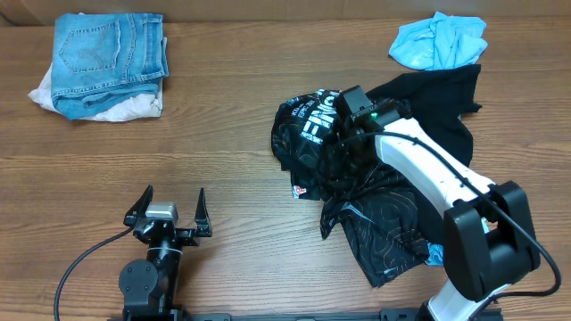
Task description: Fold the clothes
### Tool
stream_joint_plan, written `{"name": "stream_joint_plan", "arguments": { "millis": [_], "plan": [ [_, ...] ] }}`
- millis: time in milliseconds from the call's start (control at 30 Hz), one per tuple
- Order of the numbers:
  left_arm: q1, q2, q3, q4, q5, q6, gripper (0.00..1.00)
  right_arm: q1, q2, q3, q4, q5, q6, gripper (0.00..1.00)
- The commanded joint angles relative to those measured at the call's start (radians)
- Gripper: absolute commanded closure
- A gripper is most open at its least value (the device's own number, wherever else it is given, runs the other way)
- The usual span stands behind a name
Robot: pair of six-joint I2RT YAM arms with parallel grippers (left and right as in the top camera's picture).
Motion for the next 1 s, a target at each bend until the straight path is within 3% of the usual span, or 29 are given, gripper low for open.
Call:
{"name": "stream_joint_plan", "arguments": {
  "millis": [0,233,467,633,767,967],
  "plan": [
    [0.007,-0.011,-0.004,-0.001,0.007,0.012,0.0,0.001,-0.005,-0.011,0.042,0.0,-0.056,0.58],
    [0.007,-0.011,-0.004,-0.001,0.007,0.012,0.0,0.001,-0.005,-0.011,0.07,0.124,-0.159,0.58],
    [0.007,-0.011,-0.004,-0.001,0.007,0.012,0.0,0.001,-0.003,-0.013,0.066,0.114,-0.221,0.59],
    [0.007,-0.011,-0.004,-0.001,0.007,0.012,0.0,0.001,0.002,-0.013,0.066,0.089,-0.22,0.73],
    [0.007,-0.011,-0.004,-0.001,0.007,0.012,0.0,0.001,0.007,-0.013,0.066,0.089,-0.22,0.9],
    [0.007,-0.011,-0.004,-0.001,0.007,0.012,0.0,0.001,0.007,-0.013,0.067,0.089,-0.22,0.96]
  ]
}}
